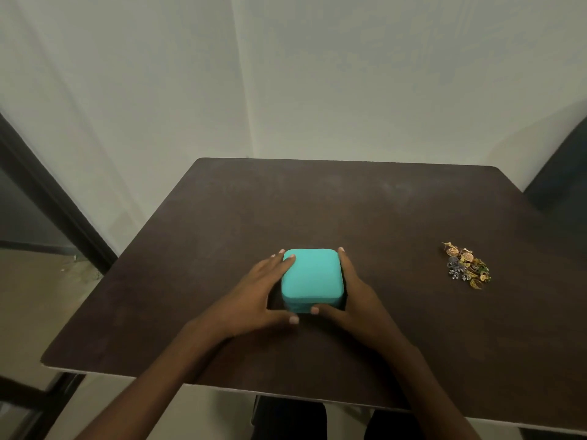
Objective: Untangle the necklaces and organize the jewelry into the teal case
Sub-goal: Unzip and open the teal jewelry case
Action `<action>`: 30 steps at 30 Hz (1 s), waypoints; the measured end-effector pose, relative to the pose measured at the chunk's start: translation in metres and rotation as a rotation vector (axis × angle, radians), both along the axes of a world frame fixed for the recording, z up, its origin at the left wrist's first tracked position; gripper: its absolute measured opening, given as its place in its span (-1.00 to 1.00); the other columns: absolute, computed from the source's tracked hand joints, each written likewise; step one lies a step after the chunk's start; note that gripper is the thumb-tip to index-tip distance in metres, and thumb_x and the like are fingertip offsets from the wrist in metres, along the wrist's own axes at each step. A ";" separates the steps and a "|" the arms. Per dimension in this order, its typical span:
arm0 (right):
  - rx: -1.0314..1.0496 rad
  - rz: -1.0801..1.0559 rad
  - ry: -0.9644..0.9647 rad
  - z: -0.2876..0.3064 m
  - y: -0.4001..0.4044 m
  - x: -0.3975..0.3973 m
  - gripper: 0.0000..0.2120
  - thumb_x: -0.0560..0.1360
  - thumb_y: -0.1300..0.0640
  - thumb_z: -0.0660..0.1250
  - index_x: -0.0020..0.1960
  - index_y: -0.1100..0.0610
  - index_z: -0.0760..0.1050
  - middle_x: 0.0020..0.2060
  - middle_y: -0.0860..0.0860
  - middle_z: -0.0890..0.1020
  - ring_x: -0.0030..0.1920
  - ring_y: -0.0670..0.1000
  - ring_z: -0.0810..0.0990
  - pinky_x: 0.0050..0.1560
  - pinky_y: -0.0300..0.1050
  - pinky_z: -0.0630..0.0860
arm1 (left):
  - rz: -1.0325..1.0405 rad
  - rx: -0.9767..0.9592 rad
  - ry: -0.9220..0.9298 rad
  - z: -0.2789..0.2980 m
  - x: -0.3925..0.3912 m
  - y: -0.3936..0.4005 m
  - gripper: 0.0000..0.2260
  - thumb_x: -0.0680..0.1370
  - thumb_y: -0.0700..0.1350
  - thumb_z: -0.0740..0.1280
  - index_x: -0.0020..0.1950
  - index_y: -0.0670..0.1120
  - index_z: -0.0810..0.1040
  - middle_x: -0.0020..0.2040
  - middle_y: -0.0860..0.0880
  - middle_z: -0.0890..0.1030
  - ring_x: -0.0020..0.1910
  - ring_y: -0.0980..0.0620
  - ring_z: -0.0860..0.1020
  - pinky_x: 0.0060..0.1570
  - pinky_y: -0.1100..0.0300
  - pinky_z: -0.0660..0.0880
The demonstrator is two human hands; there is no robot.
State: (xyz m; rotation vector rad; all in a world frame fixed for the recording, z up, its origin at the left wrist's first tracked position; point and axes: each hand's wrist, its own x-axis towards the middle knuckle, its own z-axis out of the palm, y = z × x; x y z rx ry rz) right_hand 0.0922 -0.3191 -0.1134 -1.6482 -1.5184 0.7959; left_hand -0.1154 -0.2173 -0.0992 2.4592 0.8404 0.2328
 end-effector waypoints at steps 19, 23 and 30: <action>-0.014 -0.021 0.077 0.004 0.002 -0.001 0.00 0.35 0.02 0.49 0.52 -0.11 -0.14 0.24 -0.36 0.43 0.19 -0.38 0.42 0.16 -0.38 0.42 | 0.207 -0.108 -0.354 0.036 0.033 0.028 -0.65 0.63 0.08 0.05 0.27 -0.02 0.48 0.05 0.05 0.57 0.05 0.09 0.54 0.03 0.30 0.43; -0.008 -0.022 0.060 0.007 0.001 -0.001 -0.12 0.36 0.05 0.49 0.43 -0.26 -0.01 0.14 -0.42 0.42 0.13 -0.45 0.41 0.04 -0.47 0.44 | 0.341 -0.127 -0.416 0.030 0.048 0.034 -0.64 0.62 0.14 -0.01 0.04 0.05 0.53 -0.15 0.02 0.62 -0.14 0.07 0.58 -0.13 0.21 0.49; 0.000 -0.025 0.052 0.012 -0.001 -0.003 -0.18 0.37 0.09 0.48 0.29 -0.36 -0.03 0.05 -0.51 0.34 0.06 -0.54 0.37 -0.04 -0.57 0.39 | 0.456 -0.167 -0.342 0.035 0.069 0.046 -0.49 0.61 0.22 -0.13 -0.06 0.03 0.55 -0.22 0.04 0.60 -0.17 0.10 0.59 -0.14 0.21 0.49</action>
